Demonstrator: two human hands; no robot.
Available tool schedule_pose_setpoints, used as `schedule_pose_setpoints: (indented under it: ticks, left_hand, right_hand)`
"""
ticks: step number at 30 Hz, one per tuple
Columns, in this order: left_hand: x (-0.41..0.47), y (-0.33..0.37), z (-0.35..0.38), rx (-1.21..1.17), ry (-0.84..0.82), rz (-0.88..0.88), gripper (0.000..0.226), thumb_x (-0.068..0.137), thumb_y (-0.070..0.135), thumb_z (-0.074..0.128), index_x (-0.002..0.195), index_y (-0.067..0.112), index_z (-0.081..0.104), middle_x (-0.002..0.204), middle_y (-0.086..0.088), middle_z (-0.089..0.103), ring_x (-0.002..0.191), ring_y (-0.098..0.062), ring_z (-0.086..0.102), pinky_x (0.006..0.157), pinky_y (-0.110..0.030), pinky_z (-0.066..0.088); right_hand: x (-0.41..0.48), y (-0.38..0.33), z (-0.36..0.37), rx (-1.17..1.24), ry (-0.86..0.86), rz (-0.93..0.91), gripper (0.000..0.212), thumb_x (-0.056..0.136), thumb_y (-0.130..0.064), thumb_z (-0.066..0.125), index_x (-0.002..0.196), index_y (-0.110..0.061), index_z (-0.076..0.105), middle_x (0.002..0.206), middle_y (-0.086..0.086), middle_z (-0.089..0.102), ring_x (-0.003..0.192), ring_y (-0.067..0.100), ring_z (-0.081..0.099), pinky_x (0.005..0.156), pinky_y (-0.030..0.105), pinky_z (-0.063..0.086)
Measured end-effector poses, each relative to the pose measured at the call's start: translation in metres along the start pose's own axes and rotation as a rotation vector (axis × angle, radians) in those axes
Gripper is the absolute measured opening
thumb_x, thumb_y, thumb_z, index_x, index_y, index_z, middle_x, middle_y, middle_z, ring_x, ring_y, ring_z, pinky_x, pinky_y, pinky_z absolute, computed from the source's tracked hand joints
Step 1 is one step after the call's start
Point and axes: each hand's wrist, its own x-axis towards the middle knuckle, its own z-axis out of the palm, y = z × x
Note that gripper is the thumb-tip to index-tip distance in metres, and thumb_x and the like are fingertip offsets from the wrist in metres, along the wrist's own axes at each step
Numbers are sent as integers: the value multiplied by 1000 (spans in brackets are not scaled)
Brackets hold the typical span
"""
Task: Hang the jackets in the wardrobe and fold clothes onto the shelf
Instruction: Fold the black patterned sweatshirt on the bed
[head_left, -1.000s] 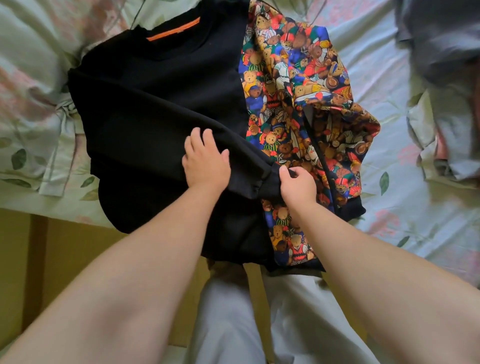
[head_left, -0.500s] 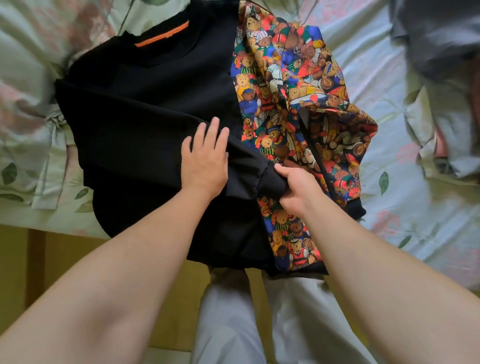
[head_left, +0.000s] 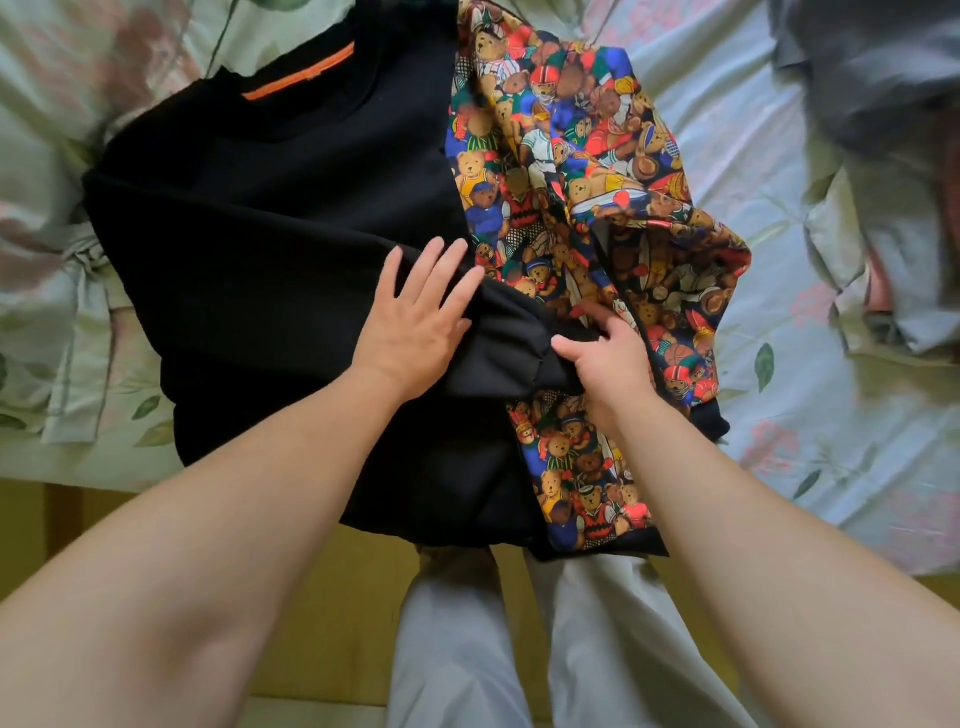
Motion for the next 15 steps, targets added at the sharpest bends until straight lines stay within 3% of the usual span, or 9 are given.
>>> schedule_pose_setpoints:
  ticks: [3, 6, 9, 12, 15]
  left_hand:
    - [-20, -17, 18, 14, -81, -157, 79, 98, 56, 46, 161, 23, 12, 170, -9, 3, 156, -30, 2, 119, -68, 8]
    - [-38, -40, 28, -71, -126, -553, 97, 90, 73, 38, 162, 21, -1, 169, -9, -9, 155, -33, -6, 113, -73, 2]
    - [-47, -56, 28, -211, -171, -853, 102, 87, 82, 29, 161, 21, -7, 168, -6, -14, 154, -37, -9, 113, -77, 10]
    - [-50, -67, 30, -224, -269, -835, 102, 86, 85, 25, 159, 26, -14, 167, -3, -20, 154, -36, -14, 114, -75, 11]
    - [-38, -72, 25, -250, -365, -851, 104, 86, 82, 35, 159, 26, -13, 167, -3, -21, 153, -37, -15, 113, -74, 9]
  right_hand:
    - [5, 1, -5, -361, 108, -145, 53, 91, -18, 72, 140, -18, 53, 138, 8, 56, 134, 22, 50, 105, 33, 44]
    - [11, 10, -3, -714, 147, -199, 48, 93, -42, 66, 133, -17, 56, 131, 9, 58, 122, 29, 55, 102, 39, 48]
    - [14, 16, 3, -742, 212, -215, 38, 97, -50, 53, 116, -17, 61, 121, 11, 54, 108, 30, 56, 93, 44, 50]
    - [12, 20, 3, -636, 230, -269, 32, 102, -45, 47, 112, -16, 57, 112, 5, 58, 100, 23, 56, 81, 32, 42]
    - [13, 19, -5, -758, 146, -232, 37, 99, -50, 51, 108, -17, 64, 103, 1, 67, 97, 24, 62, 78, 32, 45]
